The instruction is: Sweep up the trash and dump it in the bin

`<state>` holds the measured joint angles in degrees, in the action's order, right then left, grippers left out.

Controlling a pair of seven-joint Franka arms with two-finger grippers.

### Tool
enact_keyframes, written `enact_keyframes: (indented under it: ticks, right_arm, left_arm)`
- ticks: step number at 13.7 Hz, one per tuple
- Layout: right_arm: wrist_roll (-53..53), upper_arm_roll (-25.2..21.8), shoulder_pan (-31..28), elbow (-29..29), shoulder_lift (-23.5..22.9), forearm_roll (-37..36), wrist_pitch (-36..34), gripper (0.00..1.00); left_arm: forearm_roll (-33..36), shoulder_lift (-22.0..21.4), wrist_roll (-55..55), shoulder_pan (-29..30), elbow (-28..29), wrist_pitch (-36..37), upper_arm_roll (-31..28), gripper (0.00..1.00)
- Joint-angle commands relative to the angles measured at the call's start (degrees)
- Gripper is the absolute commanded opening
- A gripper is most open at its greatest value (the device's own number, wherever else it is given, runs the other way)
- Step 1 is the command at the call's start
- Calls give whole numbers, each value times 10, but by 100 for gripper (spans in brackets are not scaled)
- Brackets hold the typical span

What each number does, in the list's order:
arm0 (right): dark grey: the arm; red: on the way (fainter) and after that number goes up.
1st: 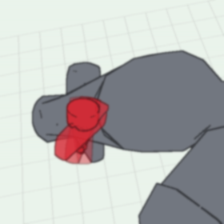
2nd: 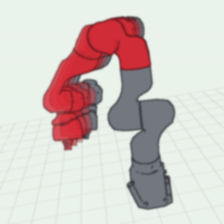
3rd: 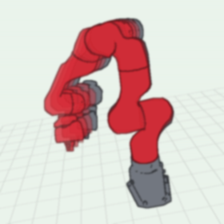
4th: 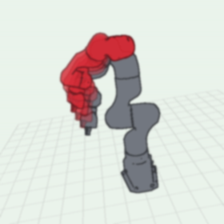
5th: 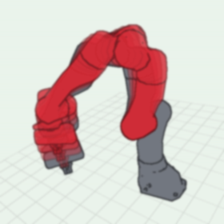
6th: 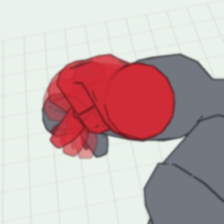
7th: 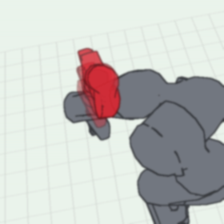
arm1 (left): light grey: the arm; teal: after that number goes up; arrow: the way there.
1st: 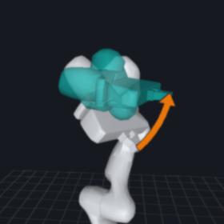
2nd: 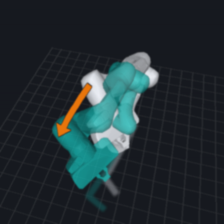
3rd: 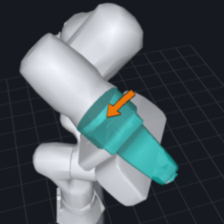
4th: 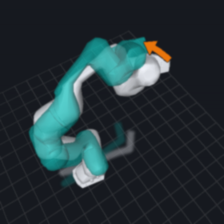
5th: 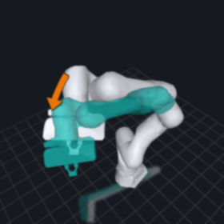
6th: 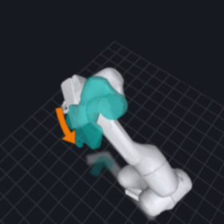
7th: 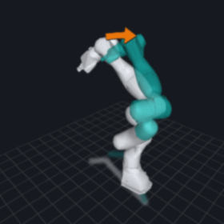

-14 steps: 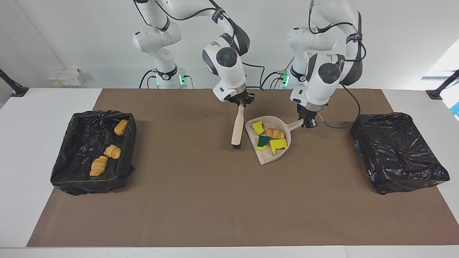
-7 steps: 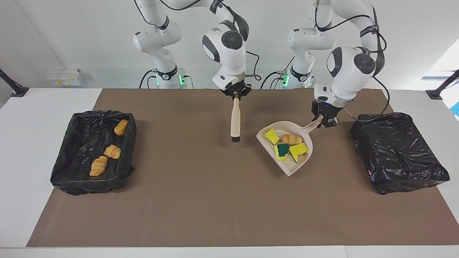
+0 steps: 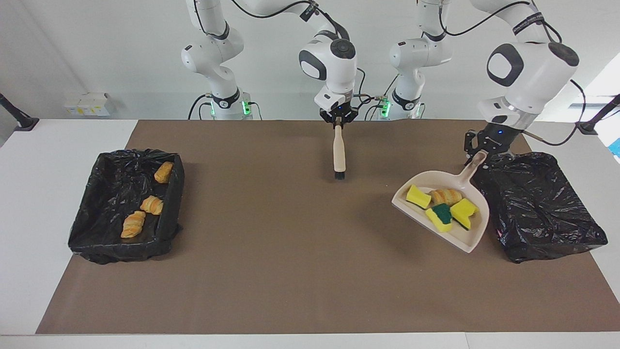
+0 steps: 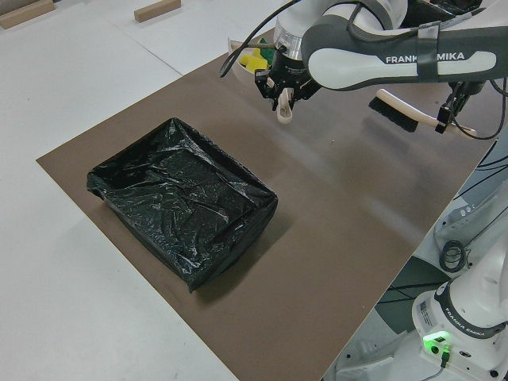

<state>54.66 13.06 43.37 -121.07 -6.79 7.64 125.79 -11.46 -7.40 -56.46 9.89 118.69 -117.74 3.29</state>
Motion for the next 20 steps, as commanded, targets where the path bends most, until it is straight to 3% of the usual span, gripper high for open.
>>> enact_keyframes:
  ticks: [1,2,3,4,7,9,14,18,20]
  right_arm:
    - [5,0,4,0,-15,-16,18,5]
    - [1,0,4,0,-15,-17,18,17]
    - [2,0,4,1,-16,-18,17,52]
    - [4,0,5,8,-16,-24,7,100]
    - [1,-3,-4,52,-13,-57,-62,100]
    - [-11,-3,-30,81,-4,-70,-102,100]
    - [-195,-2,-143,191,19,-71,-266,100]
    - [-332,-7,-221,259,20,-76,-326,100]
    - [-377,-7,-272,266,35,-95,-338,100]
  left_arm:
    - [-15,16,-2,69,-46,39,5,0]
    - [-15,25,-2,99,-68,57,5,0]
    - [-15,40,-1,129,-102,87,5,0]
    - [-14,57,0,151,-135,116,4,0]
    - [19,68,13,212,-159,139,-1,0]
    - [62,67,67,218,-160,153,-4,0]
    - [221,63,88,214,-164,200,-2,0]
    - [319,66,32,207,-165,203,-1,0]
    - [351,70,-27,206,-177,190,0,0]
